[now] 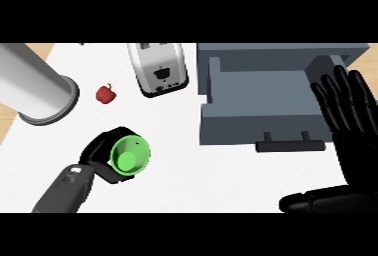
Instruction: Pick up the cup, place it into the drawer and close the drawer
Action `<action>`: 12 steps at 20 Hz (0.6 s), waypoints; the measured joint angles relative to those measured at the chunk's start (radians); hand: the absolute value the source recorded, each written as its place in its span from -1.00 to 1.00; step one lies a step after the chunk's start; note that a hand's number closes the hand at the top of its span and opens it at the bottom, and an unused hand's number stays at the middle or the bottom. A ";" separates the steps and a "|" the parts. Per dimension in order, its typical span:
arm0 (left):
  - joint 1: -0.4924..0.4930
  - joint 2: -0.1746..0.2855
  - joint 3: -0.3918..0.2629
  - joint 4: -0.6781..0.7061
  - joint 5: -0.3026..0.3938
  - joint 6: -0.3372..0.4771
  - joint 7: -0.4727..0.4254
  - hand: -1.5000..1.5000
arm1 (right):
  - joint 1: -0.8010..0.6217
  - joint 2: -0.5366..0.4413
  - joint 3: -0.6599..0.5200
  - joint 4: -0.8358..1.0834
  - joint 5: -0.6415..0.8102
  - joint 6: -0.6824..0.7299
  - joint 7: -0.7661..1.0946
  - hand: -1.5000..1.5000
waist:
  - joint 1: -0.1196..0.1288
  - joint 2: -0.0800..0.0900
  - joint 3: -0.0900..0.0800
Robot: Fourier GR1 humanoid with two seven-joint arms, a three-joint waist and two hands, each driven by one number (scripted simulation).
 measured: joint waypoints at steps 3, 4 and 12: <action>0.013 0.002 0.000 -0.025 0.011 0.021 -0.031 1.00 | 0.017 -0.006 -0.009 -0.016 -0.011 0.006 0.003 -1.00 | 0.000 -0.001 0.000; 0.022 0.000 0.014 -0.032 0.025 0.043 -0.043 1.00 | 0.012 -0.008 -0.013 -0.011 -0.012 0.006 0.003 -1.00 | 0.005 -0.002 0.001; 0.102 -0.055 0.213 -0.080 0.189 0.342 -0.147 1.00 | 0.027 -0.008 -0.018 -0.023 0.003 -0.002 0.003 -1.00 | 0.028 -0.008 0.002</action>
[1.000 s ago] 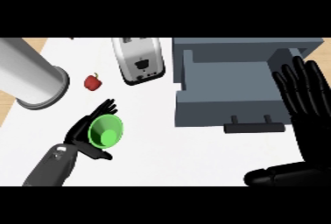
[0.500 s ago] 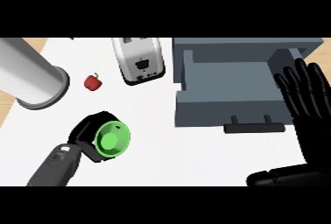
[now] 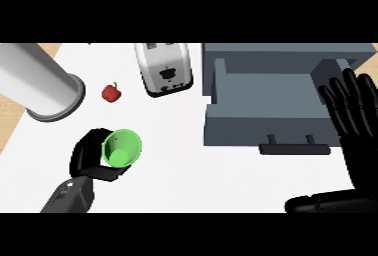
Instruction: Pick up the cup, place it into the drawer and close the drawer
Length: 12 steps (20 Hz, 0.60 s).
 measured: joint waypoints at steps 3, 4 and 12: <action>0.033 -0.022 0.018 -0.046 0.018 0.048 -0.032 1.00 | 0.011 -0.007 -0.015 -0.005 -0.013 0.007 0.002 -1.00 | -0.002 -0.001 0.000; 0.043 -0.037 0.019 -0.073 0.023 0.061 -0.036 1.00 | 0.010 -0.007 -0.014 -0.008 -0.016 0.008 0.006 -1.00 | -0.001 -0.002 0.001; 0.082 -0.061 -0.036 -0.356 0.057 0.067 0.066 1.00 | -0.012 -0.009 -0.022 0.010 -0.007 -0.002 0.015 -1.00 | 0.004 -0.005 0.002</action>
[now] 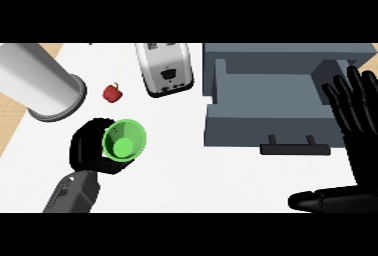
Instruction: Pick up the cup, place it into the drawer and close the drawer
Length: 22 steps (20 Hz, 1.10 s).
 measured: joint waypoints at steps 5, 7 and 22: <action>0.033 -0.022 -0.063 -0.266 0.031 0.008 0.183 1.00 | 0.037 0.004 -0.003 0.001 -0.002 0.014 -0.027 -1.00 | 0.002 -0.001 0.001; 0.021 -0.035 -0.077 -0.353 0.047 0.032 0.260 1.00 | 0.040 0.010 0.008 0.016 0.010 0.018 -0.043 -1.00 | 0.000 0.000 0.000; -0.258 -0.102 -0.168 -0.603 0.013 0.317 0.650 1.00 | 0.036 0.010 0.001 -0.007 0.010 0.016 -0.027 -1.00 | -0.014 0.004 0.000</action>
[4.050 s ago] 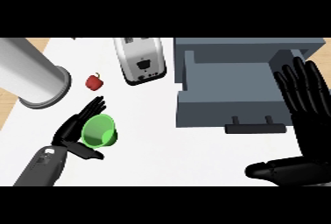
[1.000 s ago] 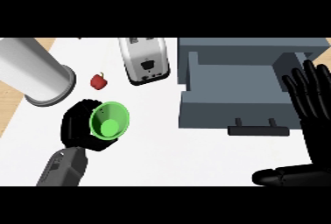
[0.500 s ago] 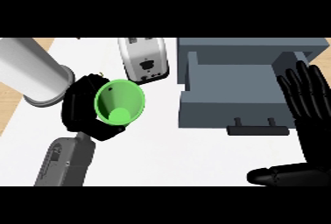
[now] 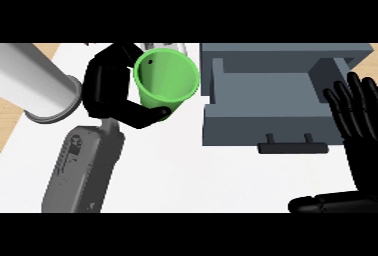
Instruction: Pick up the cup, place it into the drawer and close the drawer
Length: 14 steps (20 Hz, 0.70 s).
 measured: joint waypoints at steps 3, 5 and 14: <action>-0.095 0.001 -0.009 0.040 -0.022 0.052 0.033 1.00 | -0.018 -0.003 -0.005 0.019 0.000 0.001 0.000 -1.00 | -0.001 0.001 0.000; -0.134 0.001 -0.013 0.063 -0.032 0.070 0.052 1.00 | -0.021 -0.004 -0.010 0.034 -0.002 0.006 -0.013 -1.00 | -0.001 0.001 0.000; -0.347 -0.005 -0.061 0.278 -0.036 0.167 0.074 1.00 | -0.017 -0.003 -0.017 0.061 -0.004 0.015 -0.033 -1.00 | -0.008 0.002 0.000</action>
